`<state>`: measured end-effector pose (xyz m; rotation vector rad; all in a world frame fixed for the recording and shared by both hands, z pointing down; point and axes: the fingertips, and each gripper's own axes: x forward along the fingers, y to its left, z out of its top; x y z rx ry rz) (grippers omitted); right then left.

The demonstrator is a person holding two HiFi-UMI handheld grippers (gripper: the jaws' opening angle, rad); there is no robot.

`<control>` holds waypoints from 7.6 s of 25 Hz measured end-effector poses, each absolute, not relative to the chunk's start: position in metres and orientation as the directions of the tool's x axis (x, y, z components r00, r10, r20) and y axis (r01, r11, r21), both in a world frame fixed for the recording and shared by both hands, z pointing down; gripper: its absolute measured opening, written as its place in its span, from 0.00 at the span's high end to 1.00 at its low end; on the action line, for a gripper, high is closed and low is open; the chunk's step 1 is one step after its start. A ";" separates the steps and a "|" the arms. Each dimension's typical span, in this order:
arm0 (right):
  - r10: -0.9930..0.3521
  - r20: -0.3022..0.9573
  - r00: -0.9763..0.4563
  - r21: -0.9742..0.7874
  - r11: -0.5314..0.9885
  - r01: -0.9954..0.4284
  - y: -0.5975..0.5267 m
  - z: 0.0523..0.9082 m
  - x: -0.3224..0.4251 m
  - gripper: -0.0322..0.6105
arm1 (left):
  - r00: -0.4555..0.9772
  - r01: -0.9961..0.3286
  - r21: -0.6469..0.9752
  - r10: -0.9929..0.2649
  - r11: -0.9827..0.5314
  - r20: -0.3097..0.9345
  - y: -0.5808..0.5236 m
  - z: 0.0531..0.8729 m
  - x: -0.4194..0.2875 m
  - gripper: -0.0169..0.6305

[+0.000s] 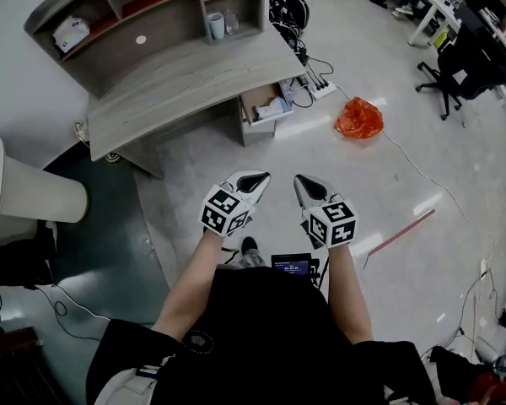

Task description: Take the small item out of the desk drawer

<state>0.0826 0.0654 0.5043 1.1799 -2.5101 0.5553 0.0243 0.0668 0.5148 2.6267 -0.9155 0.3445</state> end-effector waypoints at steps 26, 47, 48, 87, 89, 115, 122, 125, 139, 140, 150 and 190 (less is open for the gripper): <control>-0.678 0.443 -0.586 -0.239 0.541 -0.807 0.019 0.515 0.049 0.95 | 0.809 -0.582 0.254 -0.518 -0.773 0.277 0.021 0.516 -0.009 0.97; -0.597 0.447 -0.666 -0.264 0.623 -0.736 -0.086 0.524 0.083 0.95 | 0.752 -0.653 0.260 -0.570 -0.711 0.331 -0.076 0.529 0.024 0.97; -0.593 0.447 -0.670 -0.265 0.628 -0.732 -0.093 0.524 0.085 0.95 | 0.748 -0.658 0.257 -0.573 -0.708 0.336 -0.083 0.529 0.027 0.97; -0.389 0.446 -0.806 -0.317 0.774 -0.548 -0.236 0.525 0.084 0.95 | 0.580 -0.814 0.271 -0.703 -0.514 0.410 -0.204 0.536 0.031 0.97; -0.406 0.443 -0.799 -0.310 0.767 -0.562 -0.239 0.519 0.082 0.95 | 0.593 -0.805 0.265 -0.699 -0.531 0.400 -0.208 0.531 0.028 0.97; -0.401 0.451 -0.797 -0.299 0.774 -0.559 -0.225 0.509 0.063 0.95 | 0.634 -0.771 0.255 -0.670 -0.583 0.386 -0.209 0.522 0.015 0.97; -0.394 0.447 -0.803 -0.314 0.771 -0.553 -0.228 0.511 0.072 0.95 | 0.624 -0.780 0.251 -0.674 -0.574 0.395 -0.209 0.523 0.022 0.97; -0.384 0.444 -0.810 -0.323 0.774 -0.545 -0.229 0.512 0.077 0.95 | 0.623 -0.780 0.256 -0.674 -0.571 0.397 -0.209 0.524 0.028 0.97; -0.295 0.443 -0.846 -0.368 0.801 -0.473 -0.236 0.528 0.101 0.95 | 0.553 -0.833 0.260 -0.719 -0.488 0.422 -0.211 0.534 0.048 0.97; -0.287 0.445 -0.849 -0.369 0.804 -0.465 -0.236 0.530 0.102 0.95 | 0.543 -0.839 0.257 -0.726 -0.479 0.421 -0.210 0.534 0.047 0.97; -0.222 0.515 -0.828 -0.313 0.850 -0.423 -0.241 0.558 0.092 0.95 | 0.503 -0.863 0.295 -0.741 -0.410 0.445 -0.208 0.560 0.034 0.97; -0.041 0.781 -0.623 -0.136 0.963 -0.234 -0.305 0.727 0.019 0.95 | 0.527 -0.839 0.443 -0.676 -0.317 0.516 -0.261 0.698 -0.012 0.97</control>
